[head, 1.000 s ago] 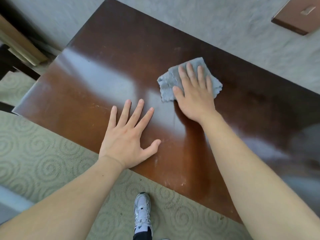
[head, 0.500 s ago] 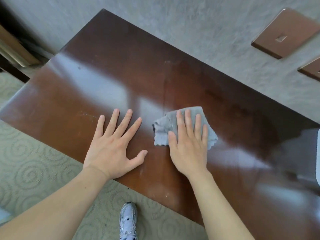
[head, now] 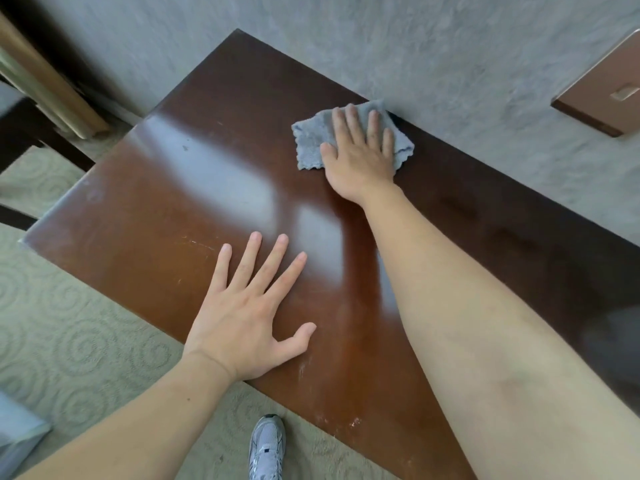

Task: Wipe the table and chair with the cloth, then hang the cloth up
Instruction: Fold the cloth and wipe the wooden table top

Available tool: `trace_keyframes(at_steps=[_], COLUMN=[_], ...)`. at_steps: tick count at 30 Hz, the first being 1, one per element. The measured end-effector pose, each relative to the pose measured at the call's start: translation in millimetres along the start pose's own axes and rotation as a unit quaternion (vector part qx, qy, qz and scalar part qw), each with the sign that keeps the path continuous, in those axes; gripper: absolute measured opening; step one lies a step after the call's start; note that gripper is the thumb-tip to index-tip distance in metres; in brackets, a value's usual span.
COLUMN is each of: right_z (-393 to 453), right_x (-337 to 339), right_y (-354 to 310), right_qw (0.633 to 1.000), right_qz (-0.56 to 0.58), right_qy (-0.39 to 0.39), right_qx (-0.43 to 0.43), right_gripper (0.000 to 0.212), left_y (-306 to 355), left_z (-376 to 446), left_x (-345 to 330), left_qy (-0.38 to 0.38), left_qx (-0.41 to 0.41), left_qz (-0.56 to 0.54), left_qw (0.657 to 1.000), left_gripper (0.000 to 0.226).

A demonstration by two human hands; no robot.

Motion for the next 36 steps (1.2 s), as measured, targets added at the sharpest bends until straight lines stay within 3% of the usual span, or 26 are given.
trace_keyframes(at_steps=[3,6,10,14,17,20,22,27,32,36], right_z=[-24.8,-49.3,-83.9,-131.0,-143.4,-122.6,-97.6,-50.4,-99.1,-198.3], right_x=[-2.9,-3.5,6.0,12.1,9.6,11.5,10.6,-3.1,-12.2,-29.6], right_y=[-2.6,31.8,131.2,211.7,229.3,211.4,182.5,70.9,35.6,27.0], right_qw=[0.998,0.999,0.991,0.954,0.902,0.876,0.9,0.986,1.0,1.0], right_qz=[-0.002,0.0,0.006,0.021,0.02,0.043,0.043,0.019,0.004,0.009], right_qy=[0.006,0.024,0.053,0.062,0.054,0.042,0.039,0.018,0.018,0.027], right_qx=[0.069,0.046,-0.12,-0.293,-0.428,-0.478,-0.431,-0.166,-0.02,-0.012], right_gripper=[0.06,0.059,0.06,0.066,0.067,0.065,0.064,0.061,0.06,0.061], left_y=[0.4,-0.8,-2.3,-1.9,-2.4,-0.9,0.0,-0.2,0.1,-0.3], left_z=[-0.5,-1.7,-0.5,-0.8,-0.1,0.6,1.1,0.6,-0.3,-0.2], left_x=[0.4,-0.7,-3.6,-3.3,-3.5,-2.7,-1.9,-1.3,-1.4,-0.8], left_qy=[0.0,0.0,0.005,0.015,0.022,0.02,0.016,0.014,0.01,0.008], left_qx=[0.0,0.004,0.001,0.003,0.001,-0.001,-0.002,-0.001,0.003,0.007], left_qz=[0.001,0.006,0.01,0.014,0.01,0.013,0.015,0.014,0.013,0.011], left_qw=[1.0,1.0,1.0,1.0,1.0,1.0,1.0,1.0,1.0,1.0], left_gripper=[0.09,0.089,0.088,0.088,0.088,0.089,0.089,0.088,0.089,0.088])
Point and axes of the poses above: each hand's wrist, its own z-axis towards the middle knuckle, its own x-axis out of the back of the hand, y = z × x, the point moved 5 cm from there along z, towards the middle knuckle, and after that the axes turned 1 degree about y, right-handed, at the moved point
